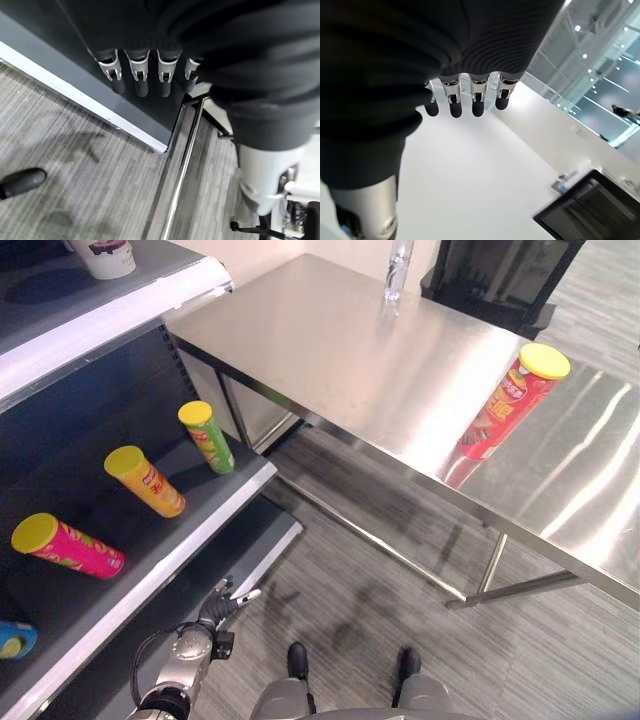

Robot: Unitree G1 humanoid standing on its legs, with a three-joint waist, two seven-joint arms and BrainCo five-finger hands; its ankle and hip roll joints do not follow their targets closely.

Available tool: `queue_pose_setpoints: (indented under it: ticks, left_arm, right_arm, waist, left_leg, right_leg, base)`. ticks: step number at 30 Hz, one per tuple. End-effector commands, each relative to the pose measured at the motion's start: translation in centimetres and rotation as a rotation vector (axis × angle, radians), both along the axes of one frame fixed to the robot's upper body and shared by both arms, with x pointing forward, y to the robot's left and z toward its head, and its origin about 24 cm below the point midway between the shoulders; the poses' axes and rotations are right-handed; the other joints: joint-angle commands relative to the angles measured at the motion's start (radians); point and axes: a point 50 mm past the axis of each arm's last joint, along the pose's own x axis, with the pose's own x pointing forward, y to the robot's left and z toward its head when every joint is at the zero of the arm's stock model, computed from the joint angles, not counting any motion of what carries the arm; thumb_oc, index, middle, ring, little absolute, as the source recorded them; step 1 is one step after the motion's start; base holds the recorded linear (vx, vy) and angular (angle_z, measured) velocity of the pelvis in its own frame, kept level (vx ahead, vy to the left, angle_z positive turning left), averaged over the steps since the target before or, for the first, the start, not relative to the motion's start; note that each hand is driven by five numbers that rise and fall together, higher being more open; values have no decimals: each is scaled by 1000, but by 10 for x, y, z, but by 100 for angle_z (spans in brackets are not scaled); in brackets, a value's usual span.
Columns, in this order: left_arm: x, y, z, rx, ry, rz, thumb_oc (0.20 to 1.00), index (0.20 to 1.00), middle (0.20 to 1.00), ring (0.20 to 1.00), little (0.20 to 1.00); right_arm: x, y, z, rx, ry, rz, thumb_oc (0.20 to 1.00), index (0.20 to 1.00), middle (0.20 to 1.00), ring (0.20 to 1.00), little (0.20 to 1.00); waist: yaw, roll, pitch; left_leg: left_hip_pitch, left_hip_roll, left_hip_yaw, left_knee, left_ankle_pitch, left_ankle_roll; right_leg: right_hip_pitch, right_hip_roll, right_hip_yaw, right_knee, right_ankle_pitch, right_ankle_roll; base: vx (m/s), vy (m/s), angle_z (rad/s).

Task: Put the goods on the table back onto the shelves and tidy them up.

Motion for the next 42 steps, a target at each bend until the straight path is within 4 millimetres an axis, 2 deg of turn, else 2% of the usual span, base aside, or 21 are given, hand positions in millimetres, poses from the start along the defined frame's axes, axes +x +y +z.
queue_pose_setpoints:
  ticks: [1,7,20,24,31,42]
  left_arm:
    - [-4,3,-1,5,-6,1,1000,1000,1000,1000,1000]
    - [-18,-6,-13,-37,46,10,1000,1000,1000,1000,1000]
    - [-36,-10,-19,-84,78,-1,1000,1000,1000,1000,1000]
    - [-37,-10,-19,-89,74,-8,1000,1000,1000,1000,1000]
    - [-42,-12,-20,-102,85,-29,1000,1000,1000,1000,1000]
    - [-47,-6,-21,-95,97,12,1000,1000,1000,1000,1000]
  right_arm:
    - [-6,-6,23,29,-82,9,1000,1000,1000,1000,1000]
    - [0,0,4,39,94,135,1000,1000,1000,1000,1000]
    - [8,12,-5,127,168,323,1000,1000,1000,1000,1000]
    - [10,11,-9,117,200,320,1000,1000,1000,1000,1000]
    - [20,7,-31,34,396,260,1000,1000,1000,1000,1000]
    - [31,5,-46,73,424,226,1000,1000,1000,1000,1000]
  waist:
    - [22,-1,-36]
    - [19,1,-57]
    - [39,17,-73]
    - [45,18,-74]
    - [61,19,-70]
    - [86,21,-66]
  left_leg:
    - [8,71,18,33,-82,-102]
    - [26,110,6,19,-68,-135]
    - [55,124,1,9,-72,-148]
    - [57,124,-2,8,-72,-147]
    - [56,122,-4,5,-71,-149]
    - [50,121,-26,3,-66,-152]
  right_leg:
    - [55,47,-9,-4,-10,19]
    - [104,83,-48,-13,-43,0]
    - [147,101,-78,-13,-73,-15]
    - [151,99,-84,-13,-73,-14]
    - [157,92,-103,-13,-70,-11]
    - [167,89,-131,-13,-73,-12]
  base:
    - [145,-133,57]
    - [88,-97,12]
    - [41,-17,10]
    - [0,0,0]
    - [0,6,5]
    - [1,1,3]
